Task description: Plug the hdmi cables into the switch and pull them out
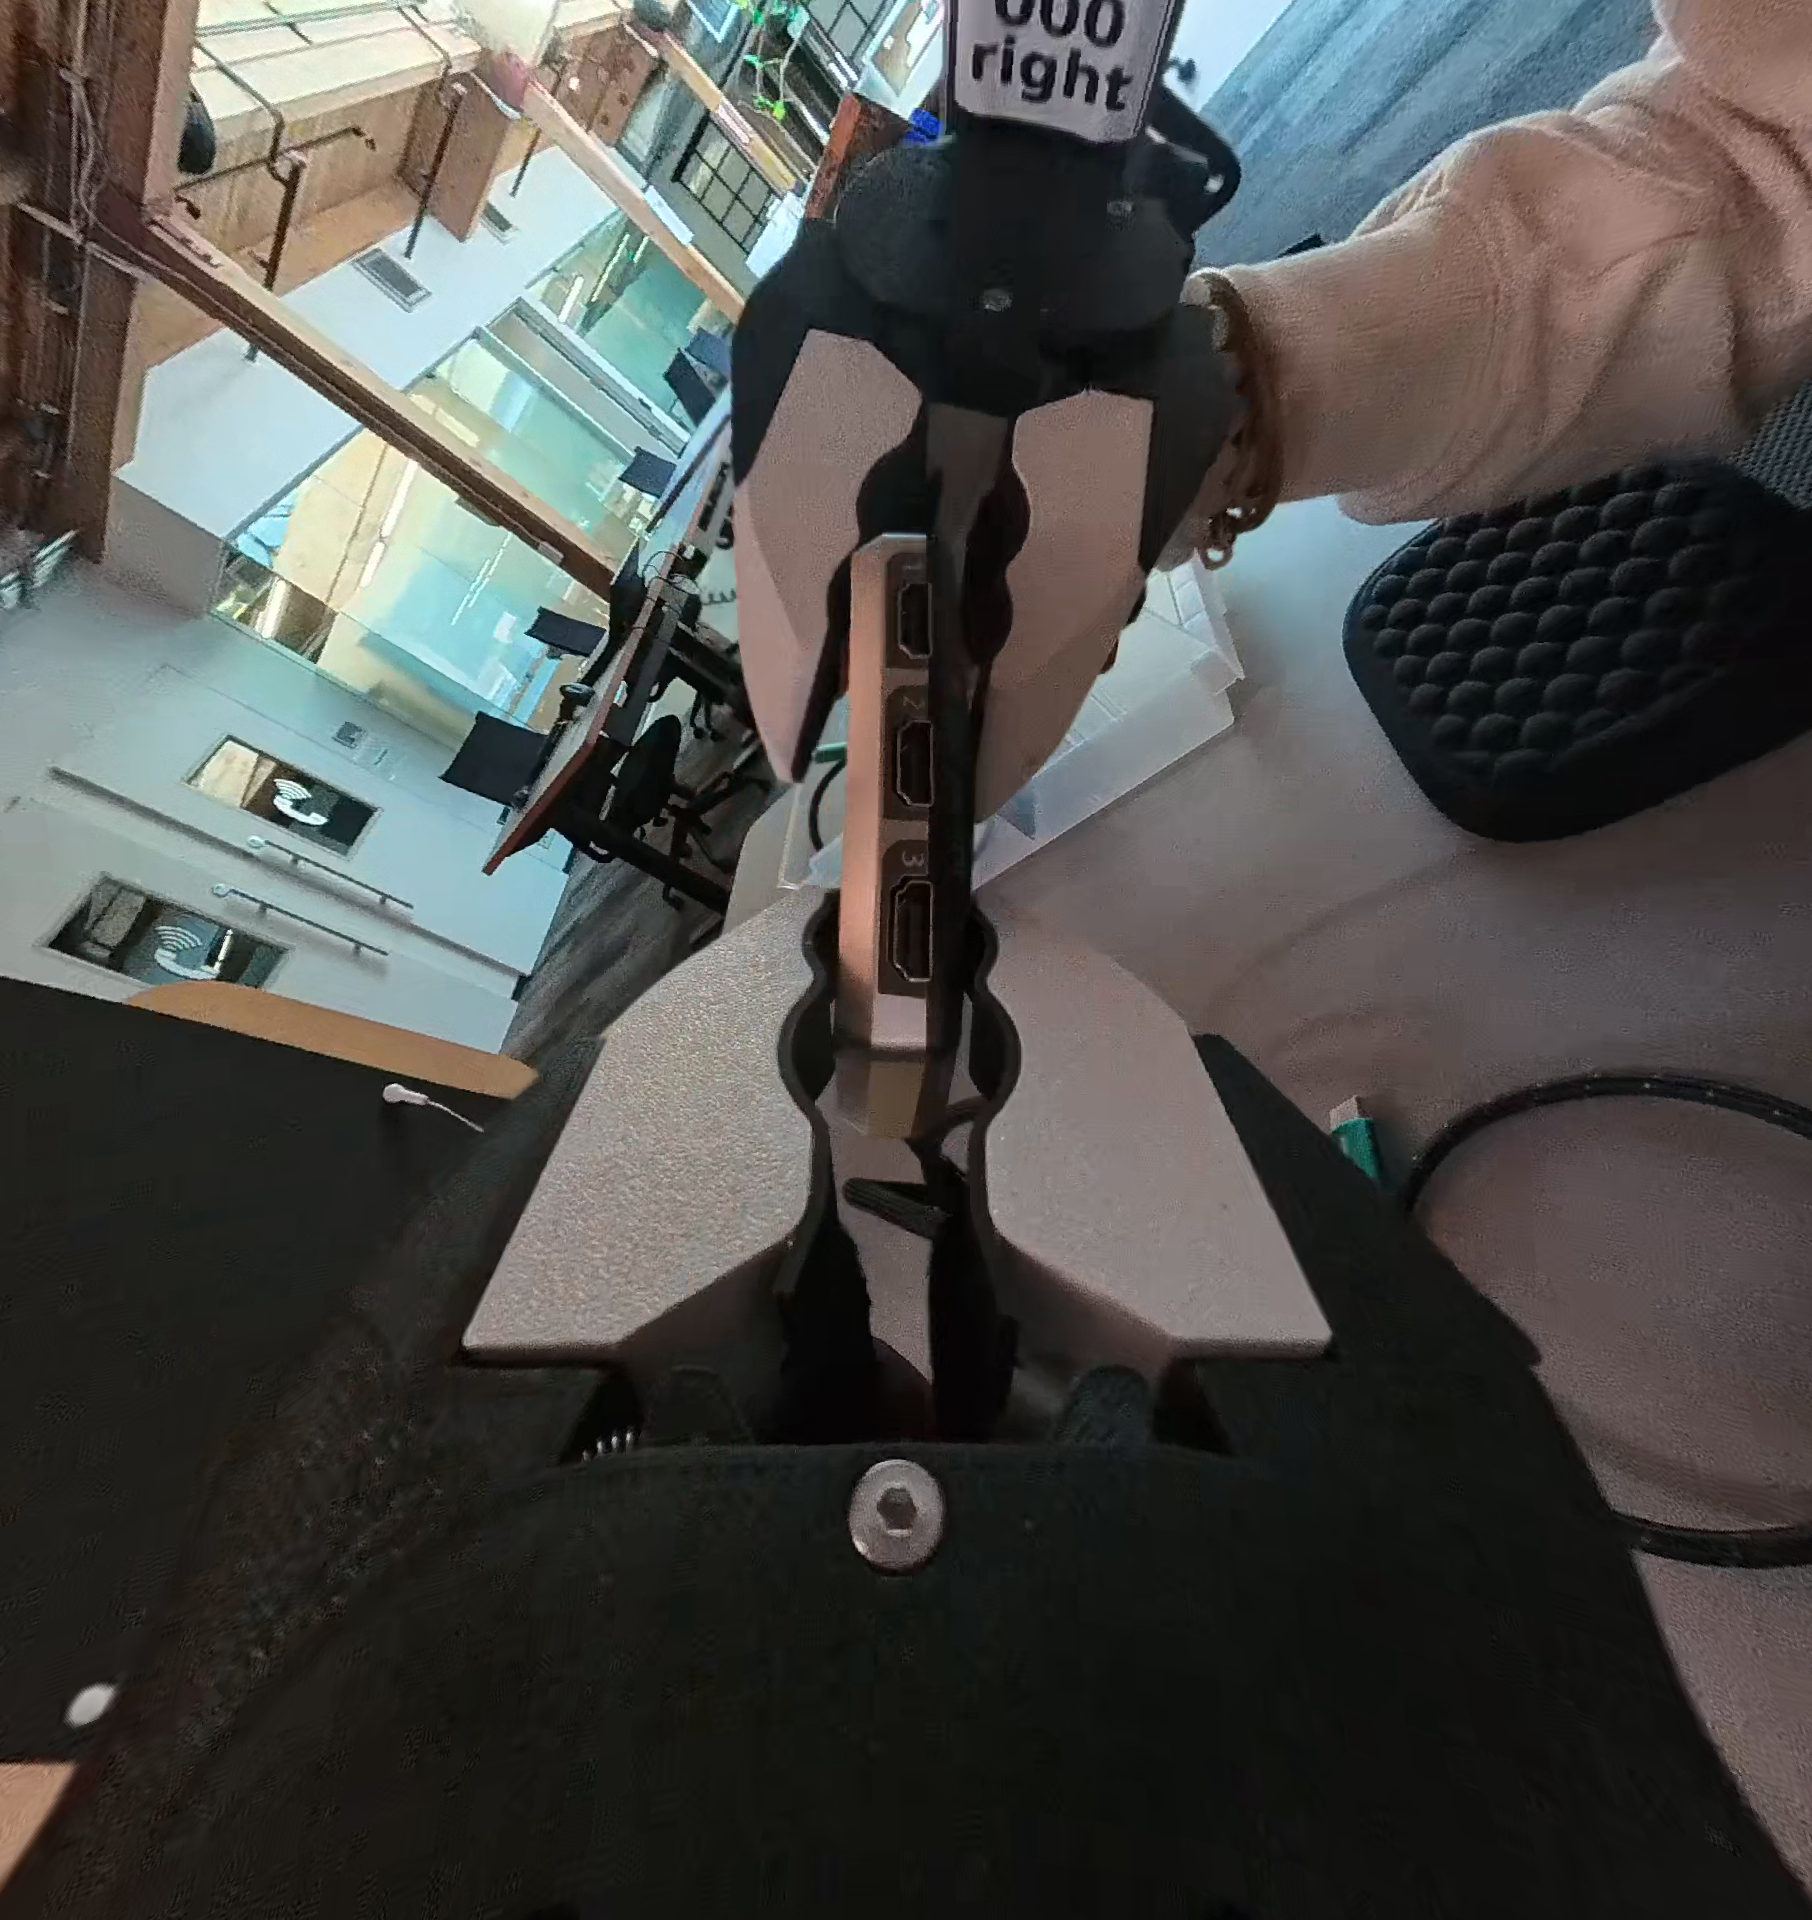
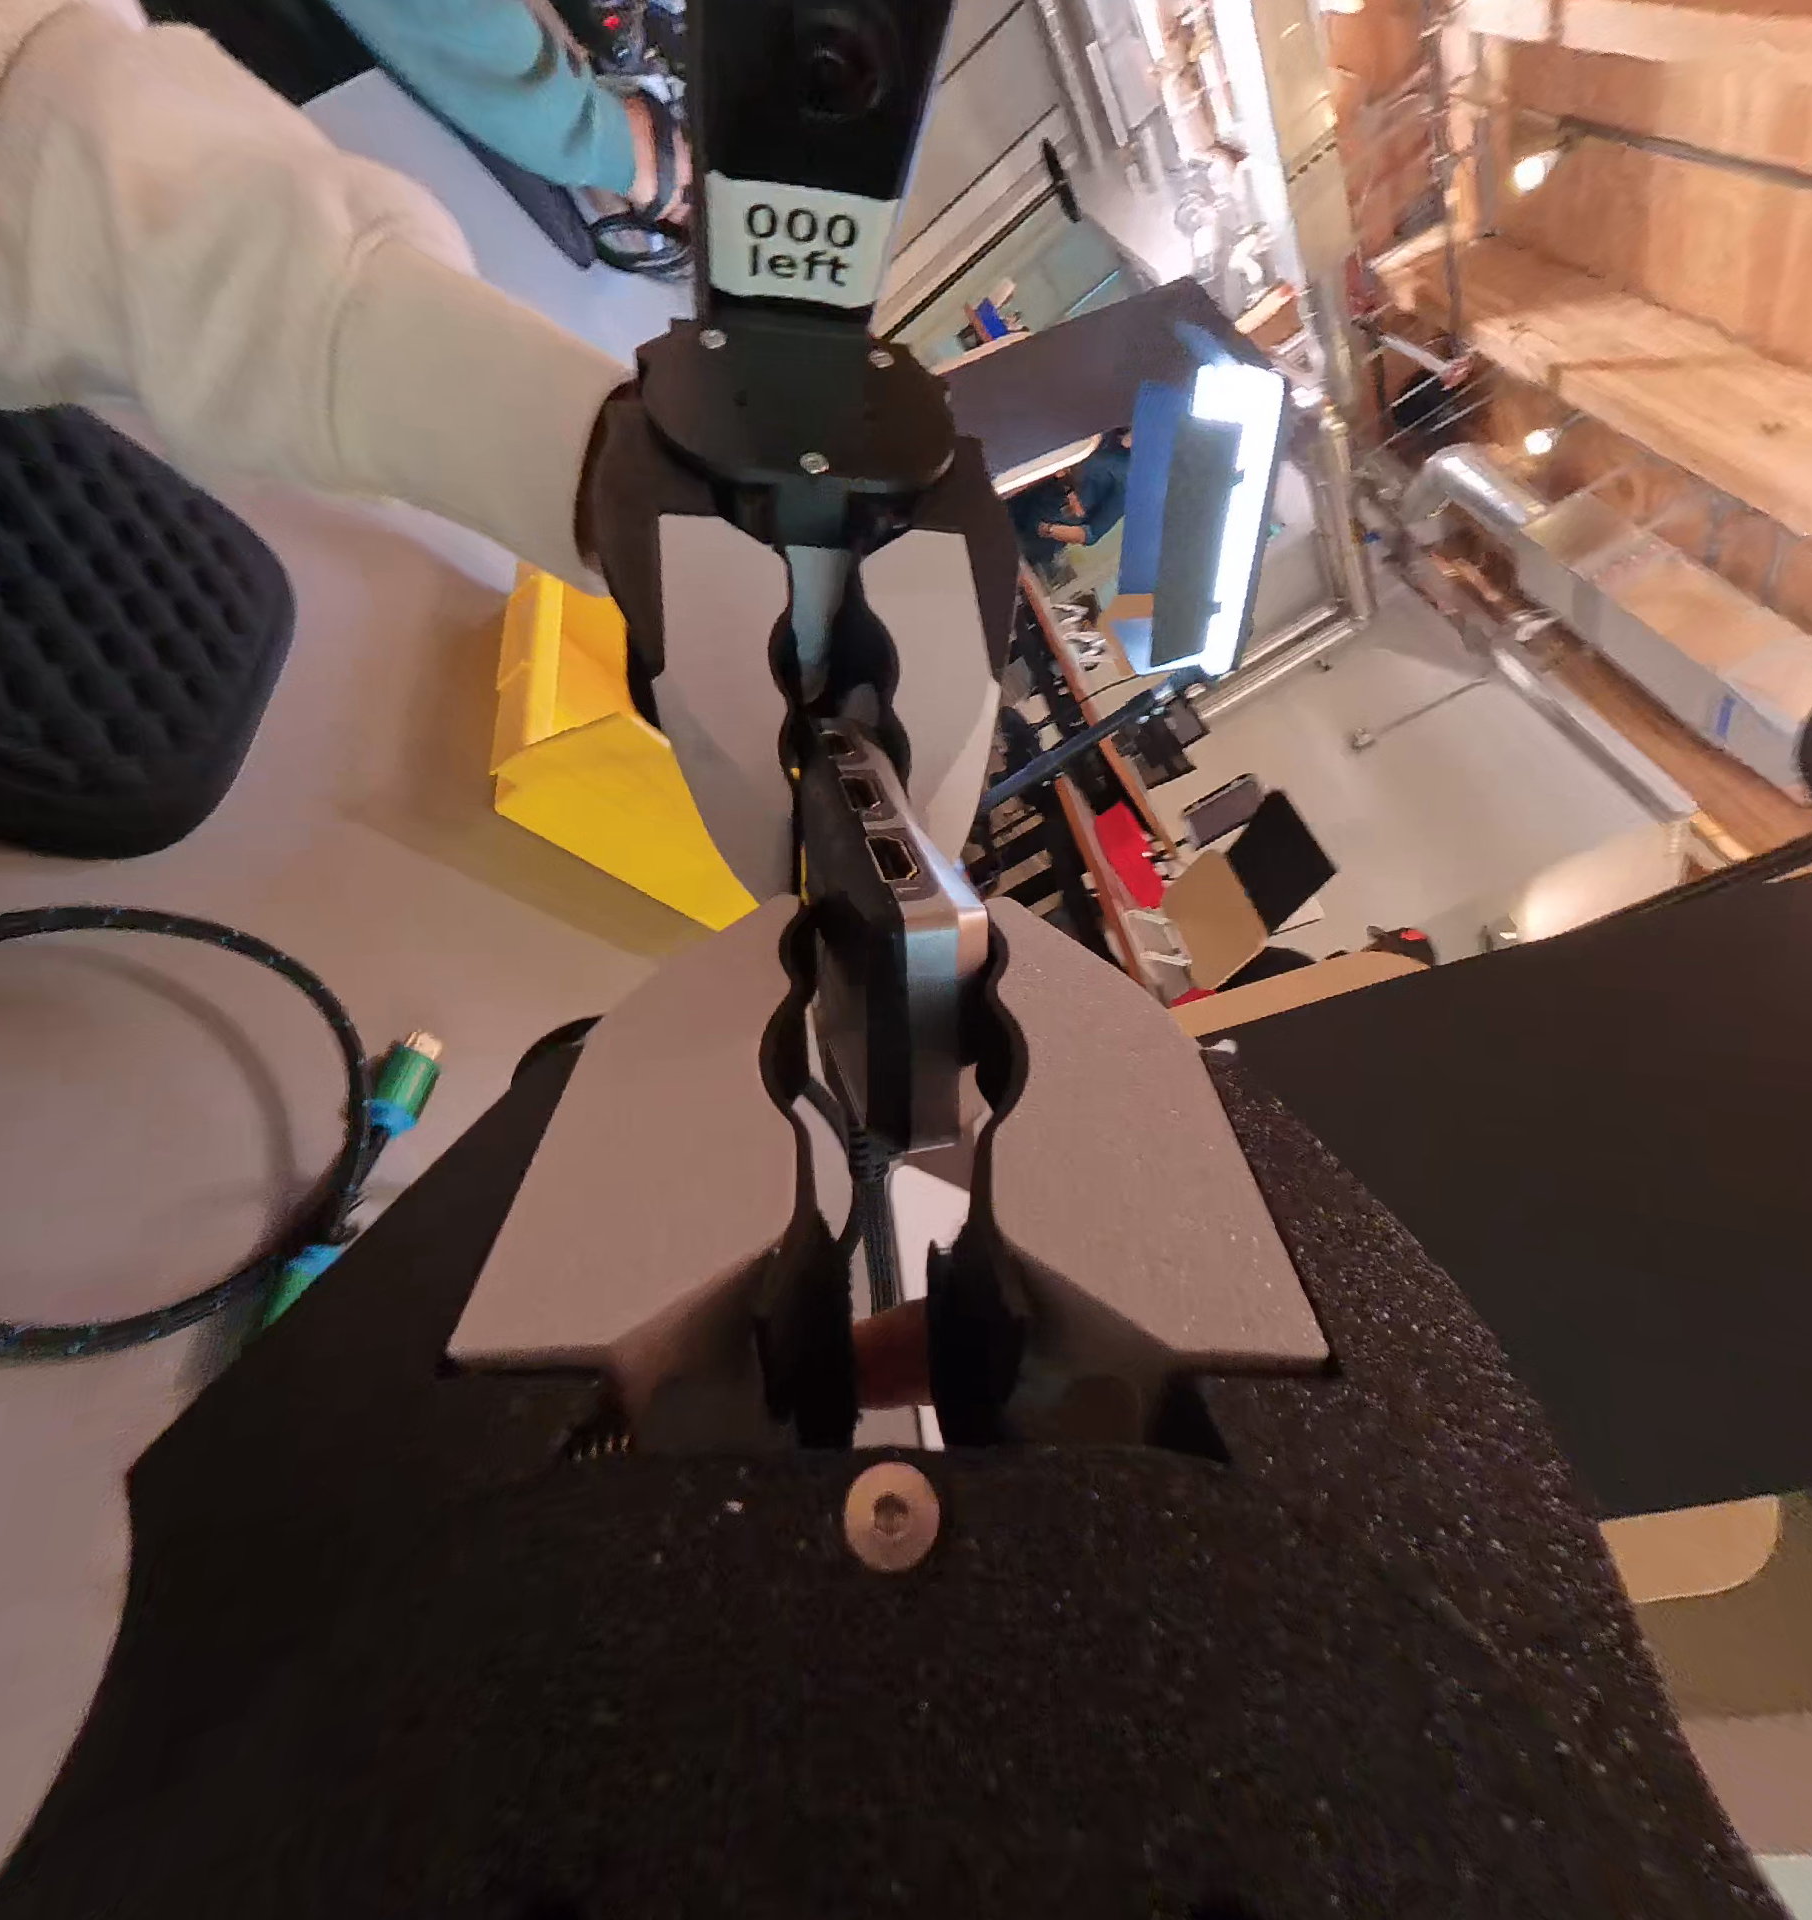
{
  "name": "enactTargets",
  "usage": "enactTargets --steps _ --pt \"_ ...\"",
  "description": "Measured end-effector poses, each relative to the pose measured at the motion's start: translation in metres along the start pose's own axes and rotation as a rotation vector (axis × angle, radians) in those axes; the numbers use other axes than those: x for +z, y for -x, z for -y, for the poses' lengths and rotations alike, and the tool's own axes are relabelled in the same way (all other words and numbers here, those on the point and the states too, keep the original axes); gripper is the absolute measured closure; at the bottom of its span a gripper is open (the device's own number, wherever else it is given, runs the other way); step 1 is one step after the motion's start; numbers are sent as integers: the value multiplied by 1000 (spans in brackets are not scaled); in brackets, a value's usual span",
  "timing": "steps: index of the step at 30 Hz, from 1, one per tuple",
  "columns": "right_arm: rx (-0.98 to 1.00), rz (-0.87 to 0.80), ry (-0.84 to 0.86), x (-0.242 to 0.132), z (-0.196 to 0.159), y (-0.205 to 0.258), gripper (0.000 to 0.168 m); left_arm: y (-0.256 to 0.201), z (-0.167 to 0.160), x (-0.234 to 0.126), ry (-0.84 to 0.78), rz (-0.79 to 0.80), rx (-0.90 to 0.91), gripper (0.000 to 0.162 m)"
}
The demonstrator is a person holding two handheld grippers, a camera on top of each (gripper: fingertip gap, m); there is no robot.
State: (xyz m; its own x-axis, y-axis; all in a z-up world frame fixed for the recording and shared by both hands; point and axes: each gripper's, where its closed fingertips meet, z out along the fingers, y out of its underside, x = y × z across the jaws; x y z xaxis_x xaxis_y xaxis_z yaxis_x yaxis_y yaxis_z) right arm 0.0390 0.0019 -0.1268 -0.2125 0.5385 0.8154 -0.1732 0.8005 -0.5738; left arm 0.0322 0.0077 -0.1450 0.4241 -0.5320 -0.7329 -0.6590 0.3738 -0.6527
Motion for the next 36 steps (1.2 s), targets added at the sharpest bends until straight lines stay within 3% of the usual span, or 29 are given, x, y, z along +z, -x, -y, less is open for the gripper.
enactTargets --steps 2,7,13,19,28,36 --pt "33 38 9 -3 -2 7 146 -1 -2 0 4 10 -60 137" --pt "53 -95 93 -19 -28 11 147 -14 -11 -10 2 237 -352 122" --pt "153 -237 179 -35 -69 11 148 -100 -75 -20 278 187 -572 120" --pt "203 -244 188 -33 -89 28 148 -106 -100 -28 402 179 -697 121" --pt "252 -249 161 -35 -101 39 148 -127 -100 23 406 -104 -730 128" --pt "264 -256 143 -39 -102 41 148 -151 -137 58 596 -443 -816 130"
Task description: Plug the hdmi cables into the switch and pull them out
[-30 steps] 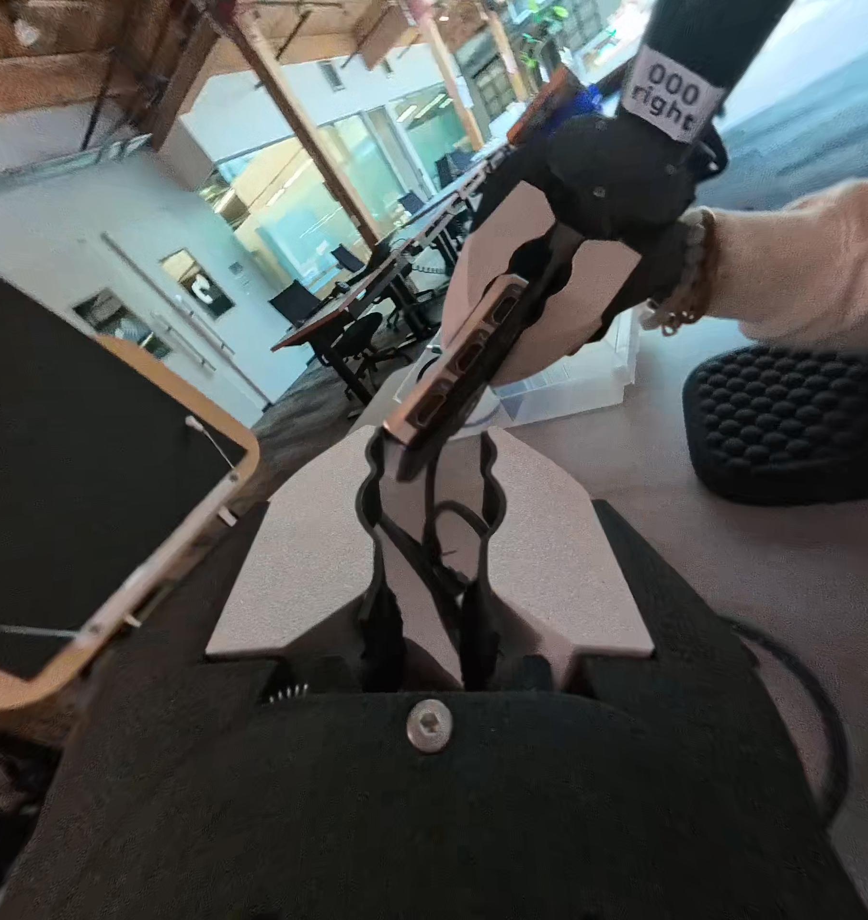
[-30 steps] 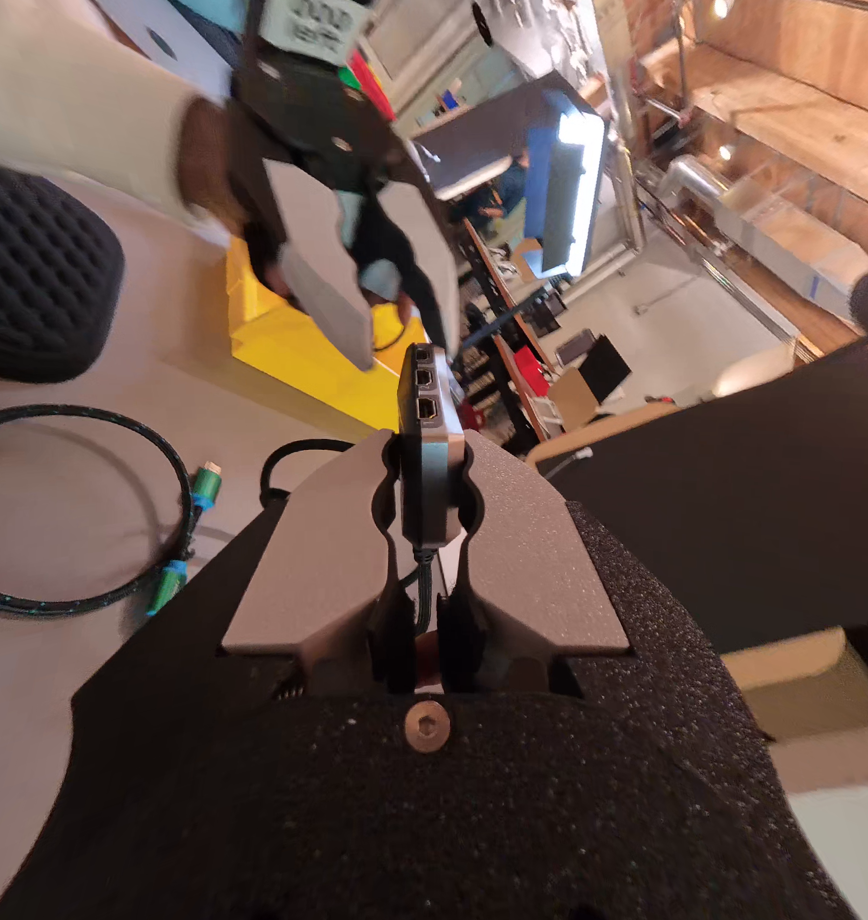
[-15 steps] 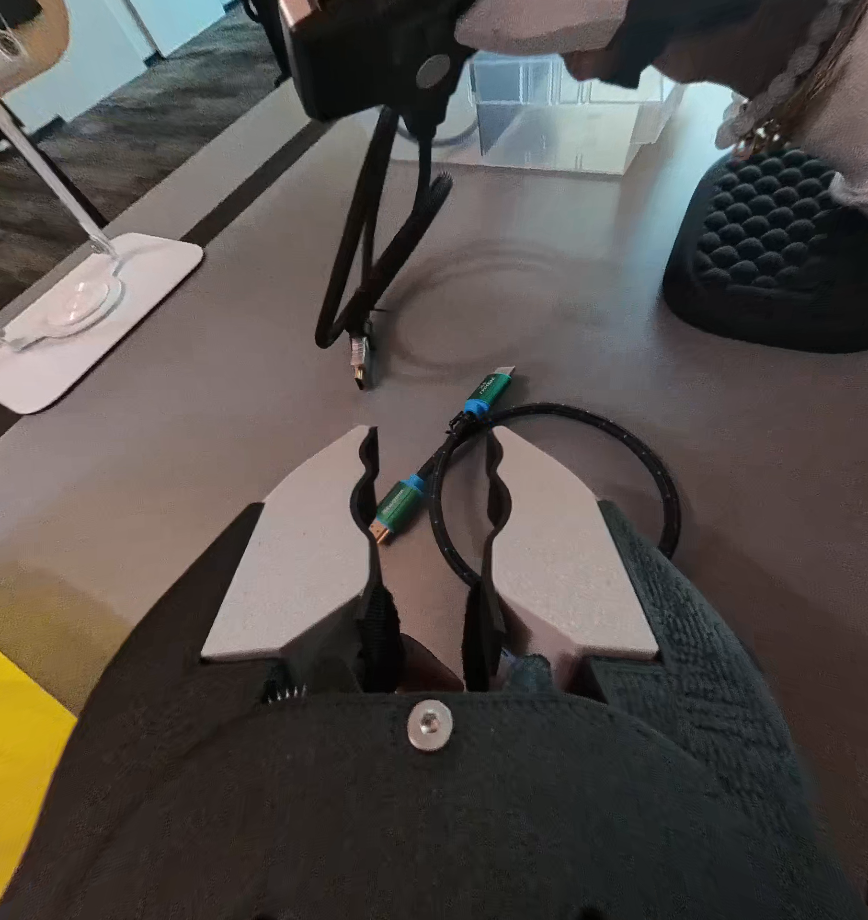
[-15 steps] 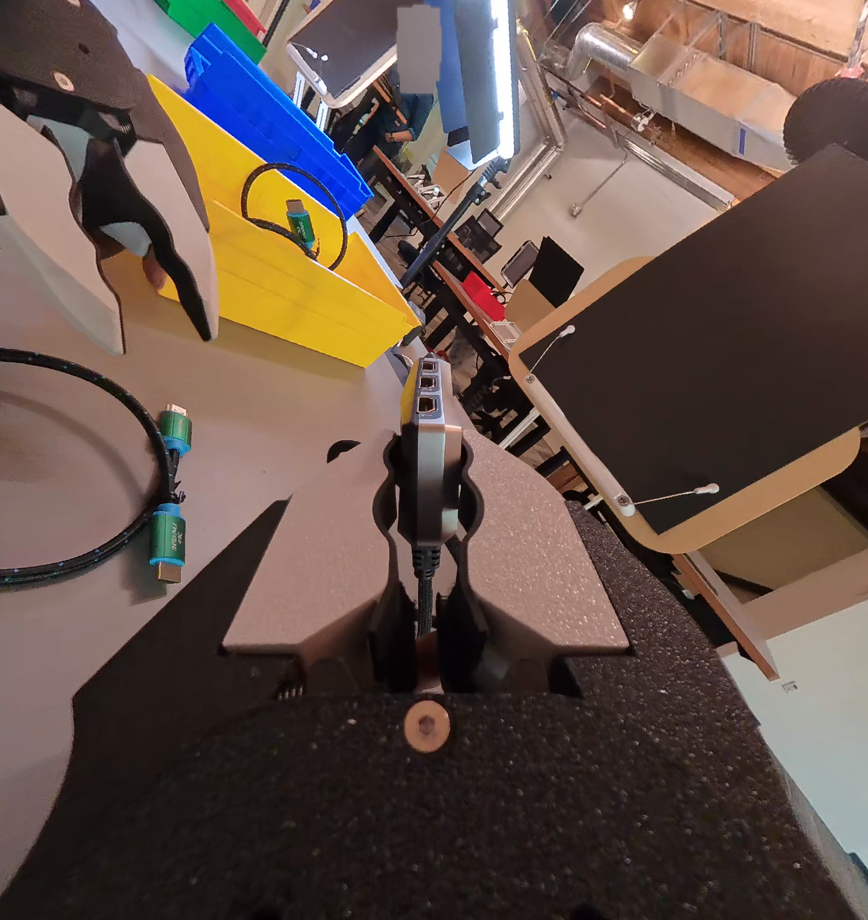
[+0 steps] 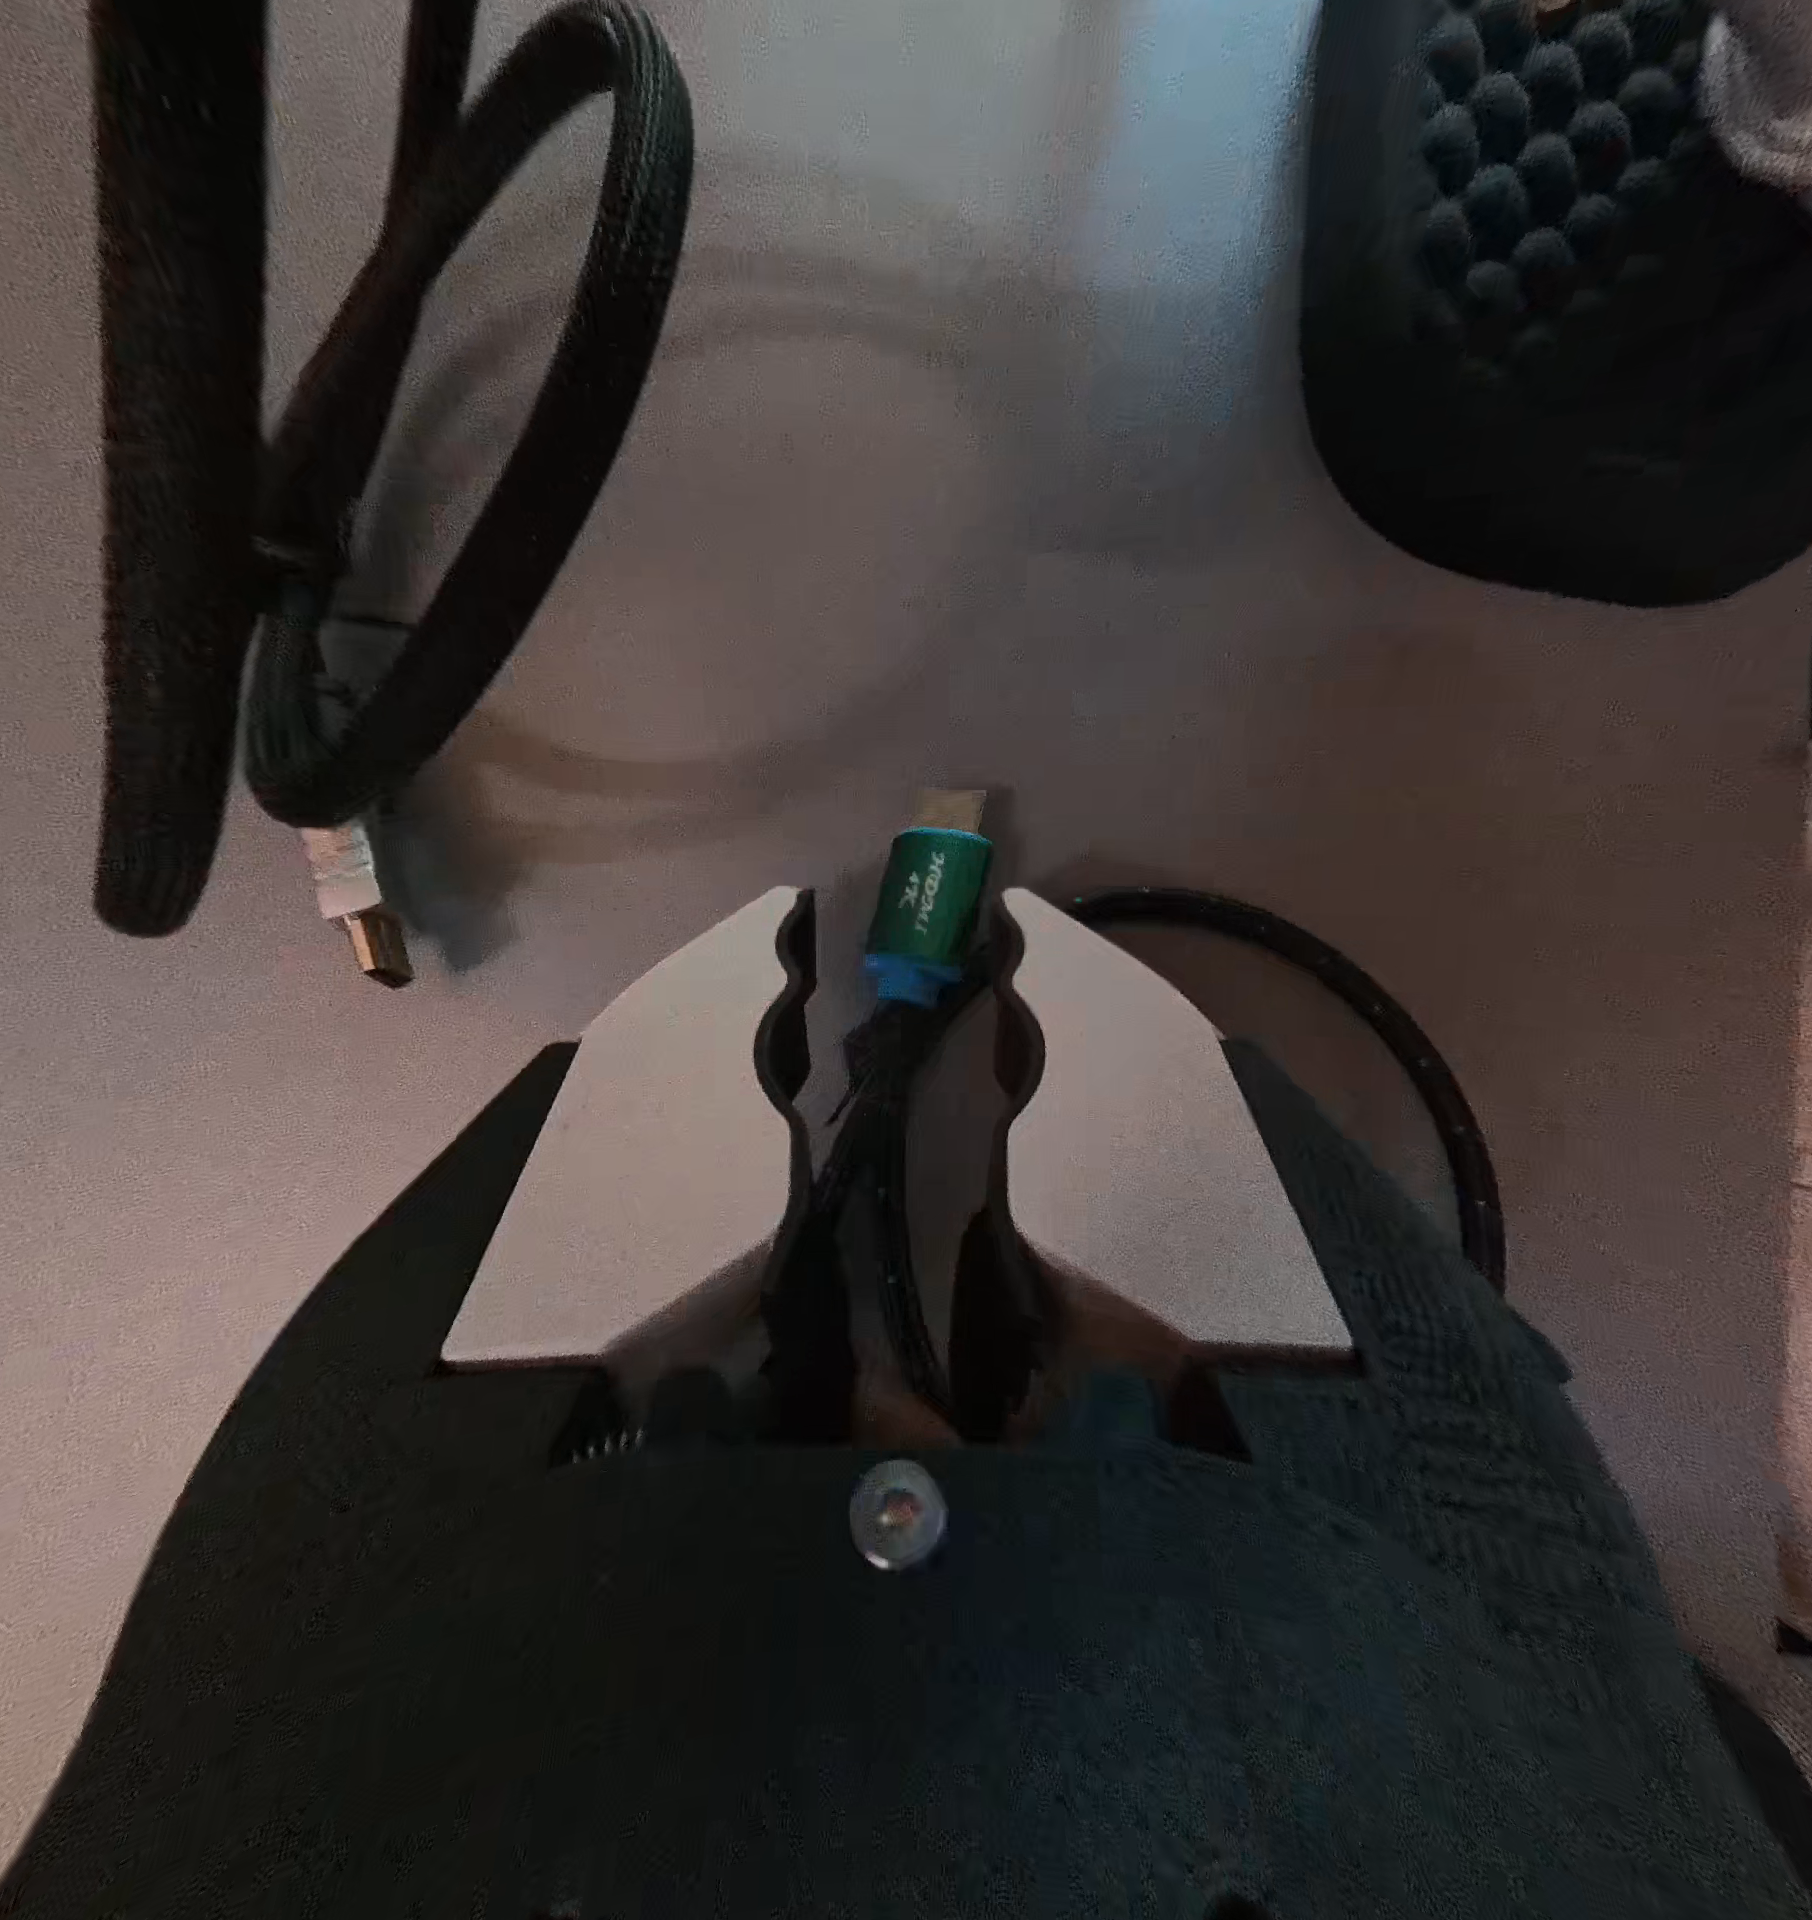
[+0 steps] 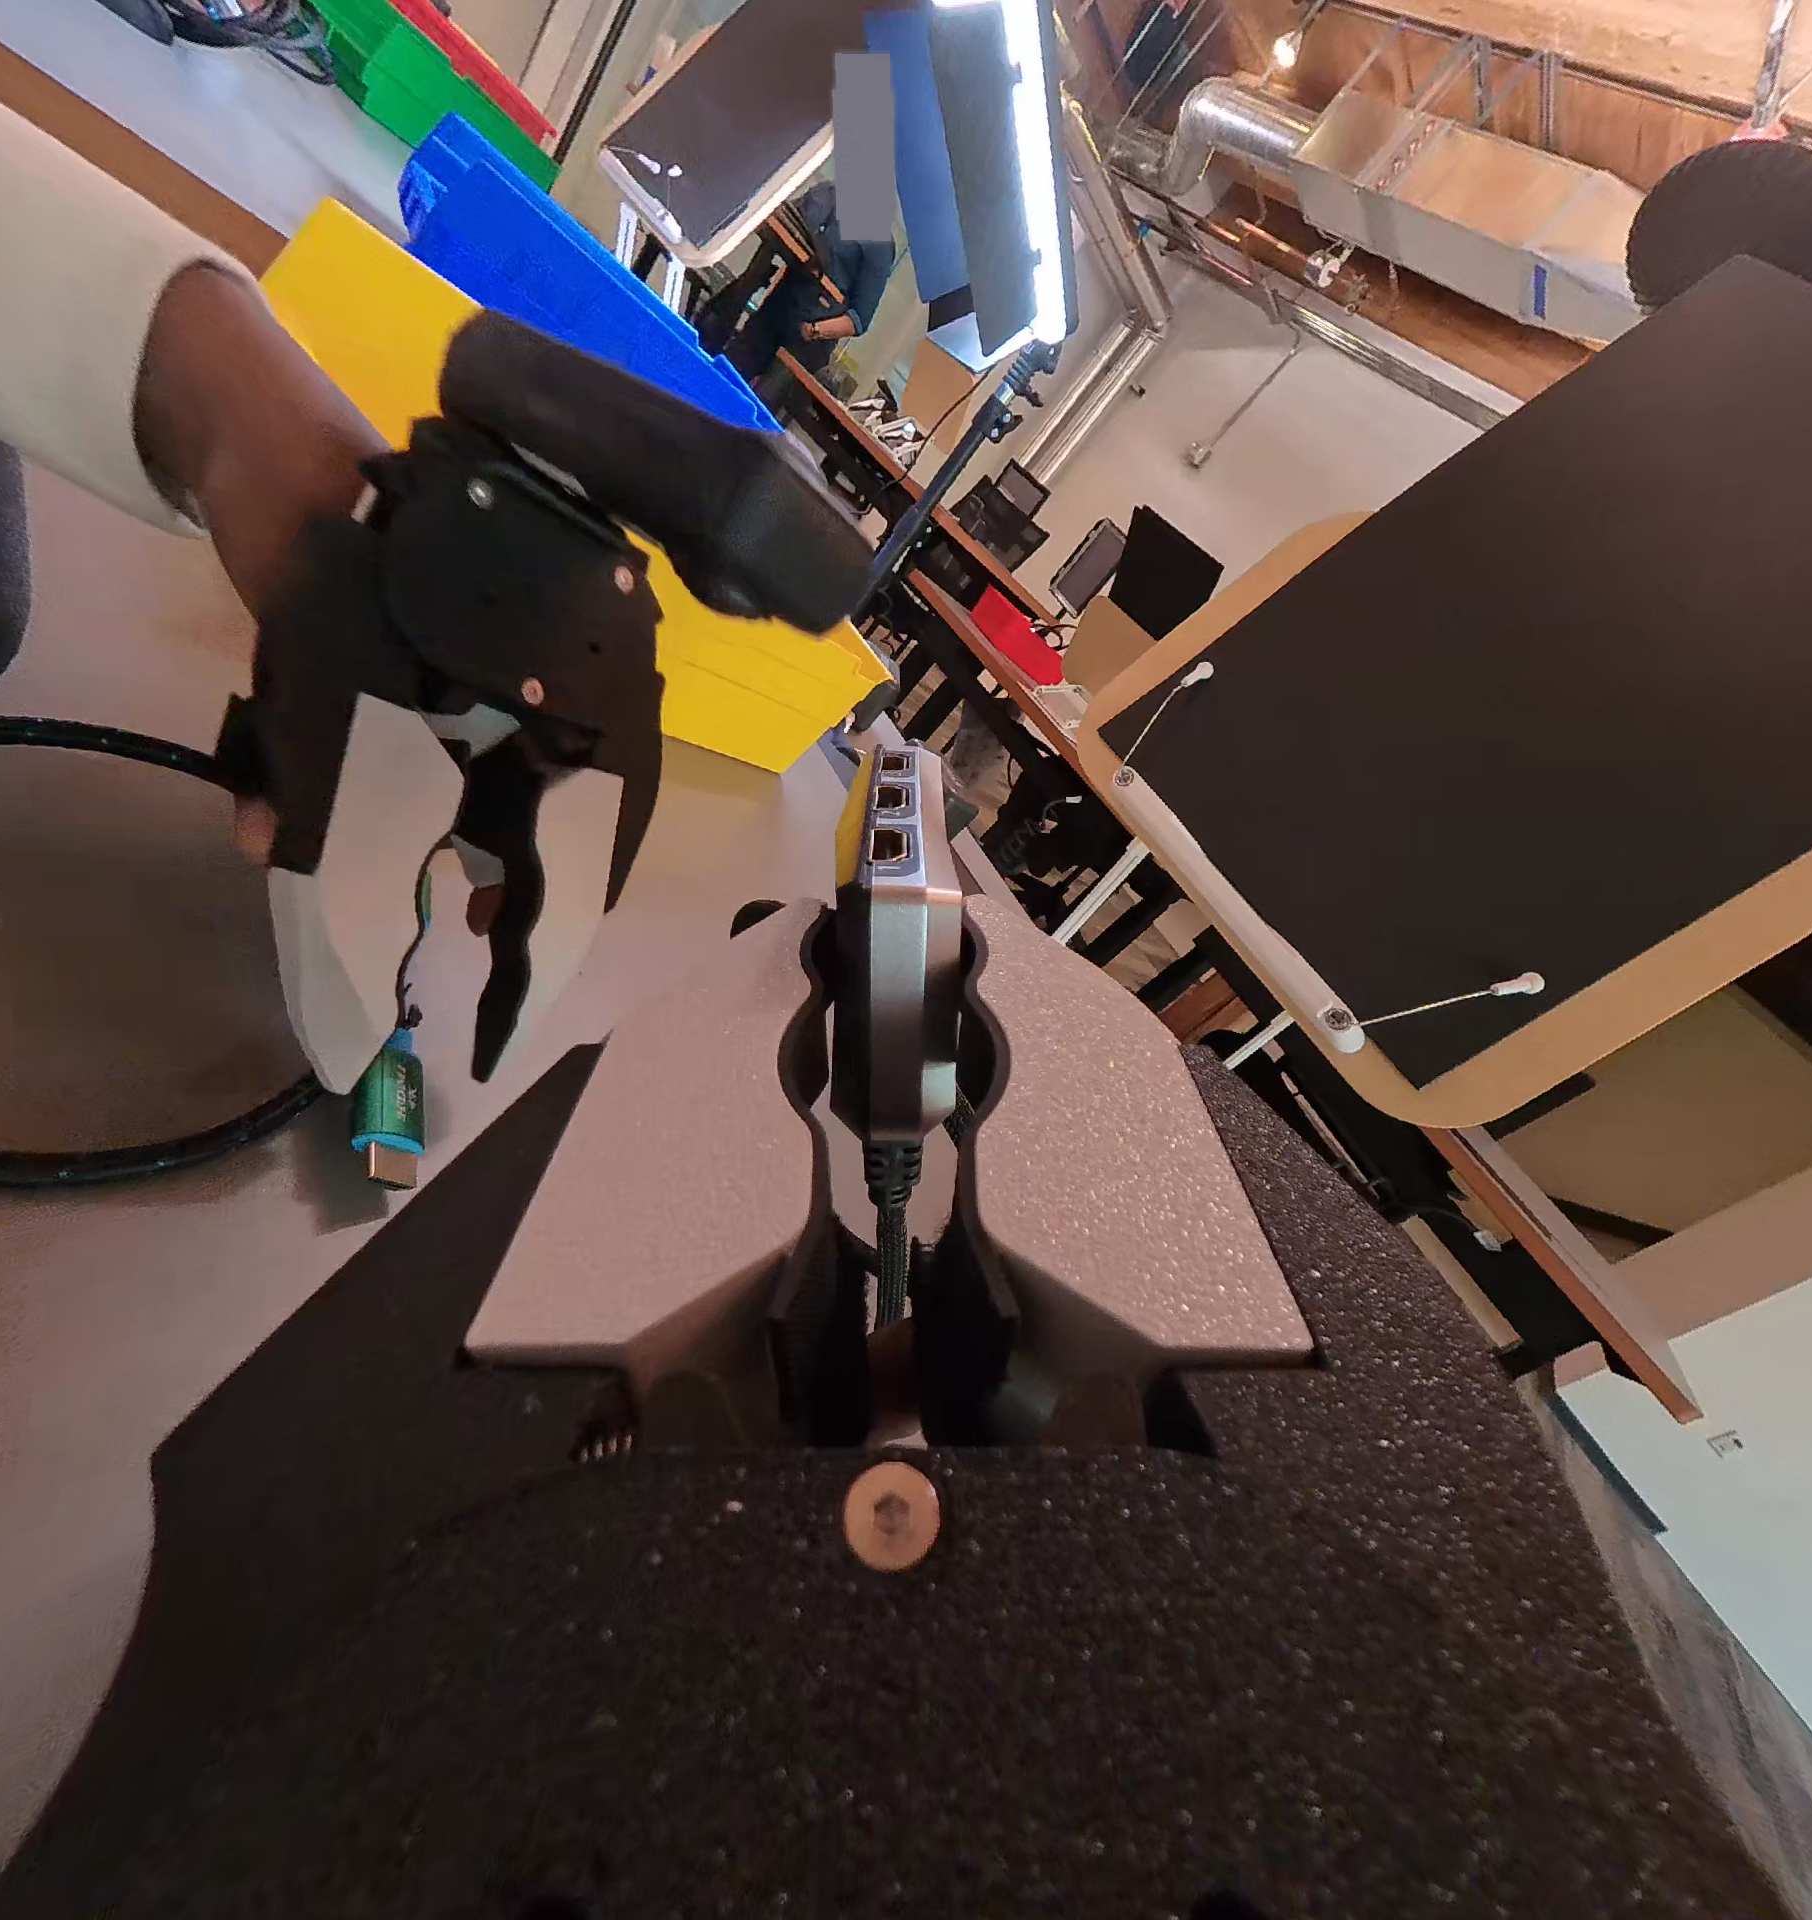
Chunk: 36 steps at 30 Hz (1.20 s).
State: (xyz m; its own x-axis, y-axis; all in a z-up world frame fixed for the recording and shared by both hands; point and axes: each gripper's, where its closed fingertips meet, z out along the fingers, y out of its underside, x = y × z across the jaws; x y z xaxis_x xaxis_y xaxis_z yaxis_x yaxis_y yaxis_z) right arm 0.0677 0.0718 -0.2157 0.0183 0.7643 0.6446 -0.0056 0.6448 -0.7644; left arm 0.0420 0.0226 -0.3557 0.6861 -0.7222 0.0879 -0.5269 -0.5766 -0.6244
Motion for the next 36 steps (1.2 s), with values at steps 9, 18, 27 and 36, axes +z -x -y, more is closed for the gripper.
enactTargets --steps 9,18,27,36 --pt "44 -27 18 0 -6 -6 148 -4 1 3 -91 -156 -138 141" --pt "118 -84 13 3 -2 -15 148 1 53 -132 -952 -250 -319 142" --pt "85 -79 8 5 4 -10 148 -10 57 -142 -969 -125 -207 142" --pt "78 -78 0 5 5 -9 148 -15 51 -149 -1060 -393 -357 142"
